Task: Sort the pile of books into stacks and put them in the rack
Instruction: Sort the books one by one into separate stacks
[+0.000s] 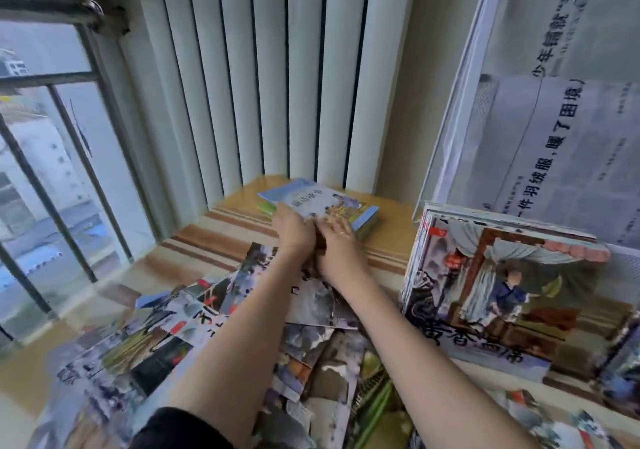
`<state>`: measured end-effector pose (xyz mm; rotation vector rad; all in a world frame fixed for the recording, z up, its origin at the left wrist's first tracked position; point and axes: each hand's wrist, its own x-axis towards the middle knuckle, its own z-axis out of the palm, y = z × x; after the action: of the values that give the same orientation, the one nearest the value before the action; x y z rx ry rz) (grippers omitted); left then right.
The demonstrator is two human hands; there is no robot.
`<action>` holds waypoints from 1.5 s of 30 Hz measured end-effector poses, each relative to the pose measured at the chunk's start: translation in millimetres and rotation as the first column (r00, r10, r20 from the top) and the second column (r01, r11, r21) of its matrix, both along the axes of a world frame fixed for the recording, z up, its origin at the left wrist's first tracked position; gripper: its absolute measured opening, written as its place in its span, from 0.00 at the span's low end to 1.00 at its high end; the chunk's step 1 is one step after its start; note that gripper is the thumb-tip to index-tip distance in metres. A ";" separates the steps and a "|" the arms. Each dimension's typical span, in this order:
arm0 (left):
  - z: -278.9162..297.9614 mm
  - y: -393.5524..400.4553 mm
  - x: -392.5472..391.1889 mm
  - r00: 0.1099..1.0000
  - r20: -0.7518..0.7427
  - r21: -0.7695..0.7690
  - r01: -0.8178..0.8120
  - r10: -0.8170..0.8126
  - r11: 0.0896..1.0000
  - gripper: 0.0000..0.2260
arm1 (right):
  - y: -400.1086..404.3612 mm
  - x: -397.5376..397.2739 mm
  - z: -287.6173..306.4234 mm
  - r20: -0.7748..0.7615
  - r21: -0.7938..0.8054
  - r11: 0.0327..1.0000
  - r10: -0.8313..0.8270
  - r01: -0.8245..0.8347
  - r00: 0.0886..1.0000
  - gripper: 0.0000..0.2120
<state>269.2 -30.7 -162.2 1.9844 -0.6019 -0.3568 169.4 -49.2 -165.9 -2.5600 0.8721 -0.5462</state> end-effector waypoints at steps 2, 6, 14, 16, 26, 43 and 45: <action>-2.7 3.9 -5.5 0.989 0.145 0.174 -0.038 0.013 0.984 0.33 | -3.1 0.5 -14.5 0.055 0.010 0.999 -0.032 0.032 0.998 0.29; 3.0 6.8 -6.3 0.978 0.208 0.245 -0.017 -0.035 0.969 0.33 | -1.5 -2.1 -11.0 0.014 -0.034 0.998 -0.058 0.059 0.998 0.32; 31.8 62.3 -29.8 0.827 0.545 0.256 -0.006 -0.139 0.967 0.23 | 45.7 -33.0 10.4 -0.041 -0.069 0.993 0.091 -0.094 0.995 0.26; 37.9 93.5 -29.8 0.850 0.505 0.330 -0.029 -0.151 0.943 0.21 | 68.2 -42.0 15.8 -0.075 -0.011 0.990 0.139 -0.140 0.987 0.23; 12.8 181.5 -95.5 0.753 0.432 0.716 0.048 -0.497 0.696 0.25 | 124.2 -150.2 28.1 -0.181 0.106 0.992 0.088 -0.069 0.980 0.24; 6.4 174.5 -270.0 0.476 0.394 0.660 0.450 -0.787 0.602 0.31 | 102.9 -337.7 12.2 -0.389 -0.037 0.985 -0.171 0.170 0.905 0.38; -3.8 173.7 -279.7 0.487 0.400 0.677 0.414 -0.777 0.608 0.34 | 98.5 -353.4 13.4 -0.376 -0.030 0.973 -0.223 0.228 0.899 0.40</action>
<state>-10.5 143.0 -166.0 2.3149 -1.9364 -0.2223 -184.0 49.3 -152.5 -2.6091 1.3100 -0.0999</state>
